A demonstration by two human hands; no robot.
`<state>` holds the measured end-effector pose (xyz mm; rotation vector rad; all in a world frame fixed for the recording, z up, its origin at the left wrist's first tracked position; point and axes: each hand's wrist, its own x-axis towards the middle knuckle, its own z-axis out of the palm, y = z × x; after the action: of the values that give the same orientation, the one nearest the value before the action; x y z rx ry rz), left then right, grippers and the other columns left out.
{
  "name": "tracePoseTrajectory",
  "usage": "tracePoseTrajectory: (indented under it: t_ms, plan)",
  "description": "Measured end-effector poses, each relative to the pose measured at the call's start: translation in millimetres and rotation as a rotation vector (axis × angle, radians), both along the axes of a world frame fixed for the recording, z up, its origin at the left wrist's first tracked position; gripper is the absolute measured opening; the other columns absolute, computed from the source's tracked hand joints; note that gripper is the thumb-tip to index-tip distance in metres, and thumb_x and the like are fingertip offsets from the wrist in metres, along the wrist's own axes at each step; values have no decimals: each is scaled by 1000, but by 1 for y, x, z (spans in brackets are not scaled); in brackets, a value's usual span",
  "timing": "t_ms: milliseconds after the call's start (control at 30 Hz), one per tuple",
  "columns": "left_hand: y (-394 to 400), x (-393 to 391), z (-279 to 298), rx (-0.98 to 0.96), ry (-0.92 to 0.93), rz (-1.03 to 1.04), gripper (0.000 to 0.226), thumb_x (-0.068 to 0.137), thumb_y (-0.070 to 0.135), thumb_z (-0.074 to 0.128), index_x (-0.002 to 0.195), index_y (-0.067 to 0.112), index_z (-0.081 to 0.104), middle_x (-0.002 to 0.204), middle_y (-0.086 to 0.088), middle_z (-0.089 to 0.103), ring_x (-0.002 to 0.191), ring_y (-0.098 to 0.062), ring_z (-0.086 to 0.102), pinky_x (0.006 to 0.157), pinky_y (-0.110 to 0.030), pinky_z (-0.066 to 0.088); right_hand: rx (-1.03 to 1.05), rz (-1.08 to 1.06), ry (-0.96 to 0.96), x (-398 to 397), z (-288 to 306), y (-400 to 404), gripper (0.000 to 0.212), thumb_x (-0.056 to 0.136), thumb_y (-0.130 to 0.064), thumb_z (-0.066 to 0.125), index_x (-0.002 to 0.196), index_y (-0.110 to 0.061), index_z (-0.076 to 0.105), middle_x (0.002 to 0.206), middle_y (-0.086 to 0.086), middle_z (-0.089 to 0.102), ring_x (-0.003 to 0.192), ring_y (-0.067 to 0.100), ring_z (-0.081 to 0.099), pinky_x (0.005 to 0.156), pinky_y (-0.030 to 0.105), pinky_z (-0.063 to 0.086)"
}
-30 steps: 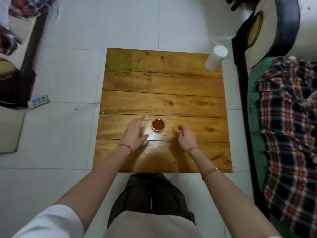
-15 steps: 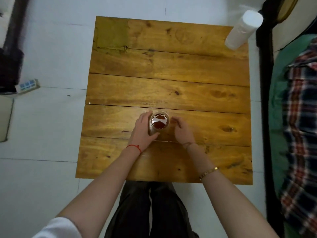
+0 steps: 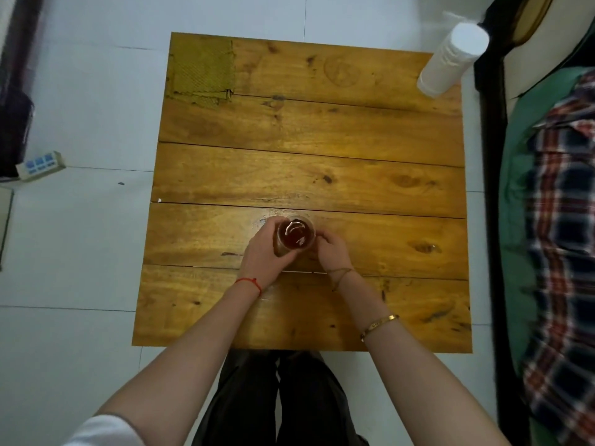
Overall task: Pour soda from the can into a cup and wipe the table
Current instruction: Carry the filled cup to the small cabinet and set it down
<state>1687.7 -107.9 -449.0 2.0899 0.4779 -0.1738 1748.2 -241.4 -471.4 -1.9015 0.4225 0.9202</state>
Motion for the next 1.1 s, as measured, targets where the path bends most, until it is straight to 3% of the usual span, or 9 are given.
tracePoseTrajectory:
  t_ms: [133, 233, 300, 400, 533, 600, 800, 933, 1100]
  plan:
    - [3, -7, 18, -11, -10, 16, 61, 72, 39, 82, 122, 27, 50, 117, 12, 61, 106, -5, 59, 90, -24, 51, 41, -41, 79, 0, 19, 0, 30, 97, -6, 37, 102, -17, 65, 109, 9, 68, 106, 26, 64, 96, 45, 53]
    - [3, -12, 42, -29, -9, 43, 62, 70, 41, 82, 122, 32, 50, 113, 23, 58, 105, 7, 55, 89, -25, 53, 55, -39, 87, -3, 40, 1, 30, 96, -9, 40, 89, -24, 65, 104, 10, 70, 102, 27, 66, 94, 47, 53]
    - [4, -16, 61, -45, -13, 68, 61, 70, 37, 83, 122, 35, 50, 111, 29, 56, 105, 12, 53, 90, -25, 54, 81, -27, 81, -5, 66, 3, 27, 97, -7, 41, 94, -16, 67, 93, 6, 70, 91, 21, 67, 86, 37, 56]
    - [7, -27, 92, -67, -50, 89, 60, 71, 35, 83, 123, 33, 53, 115, 24, 60, 108, 6, 56, 91, -25, 53, 127, -13, 78, -11, 101, 5, 23, 97, -1, 43, 101, -4, 65, 80, 5, 64, 71, 13, 60, 65, 20, 53]
    - [8, -48, 136, -75, -96, 110, 64, 68, 48, 79, 125, 34, 53, 118, 23, 60, 110, 6, 55, 89, -18, 50, 198, -30, 124, -25, 141, 7, 26, 99, 1, 38, 115, 7, 58, 81, 10, 63, 55, 9, 63, 56, 17, 52]
    - [8, -61, 155, -75, -116, 141, 63, 69, 42, 82, 125, 34, 53, 116, 25, 60, 109, 8, 55, 89, -17, 51, 208, -14, 118, -34, 162, 7, 30, 101, 0, 34, 119, 8, 57, 79, 6, 61, 48, 1, 59, 50, 13, 47]
    - [10, -109, 204, -50, -150, 222, 64, 71, 34, 85, 127, 31, 55, 118, 23, 61, 110, 5, 56, 92, -26, 53, 281, 80, 117, -70, 218, 8, 32, 101, 0, 31, 118, 9, 57, 76, 4, 63, 50, 1, 61, 47, 12, 46]
    - [11, -144, 234, -43, -164, 262, 66, 72, 33, 85, 130, 28, 54, 121, 18, 61, 113, 2, 56, 96, -29, 52, 318, 164, 127, -94, 243, 9, 34, 99, -3, 35, 118, 5, 61, 89, 9, 66, 71, 12, 60, 60, 15, 49]
    - [15, -184, 265, -33, -167, 333, 67, 71, 33, 85, 130, 27, 54, 121, 18, 59, 112, 6, 54, 94, -23, 51, 321, 280, 111, -121, 273, 21, 35, 99, -3, 33, 119, 2, 62, 106, 17, 67, 77, 13, 62, 70, 20, 50]
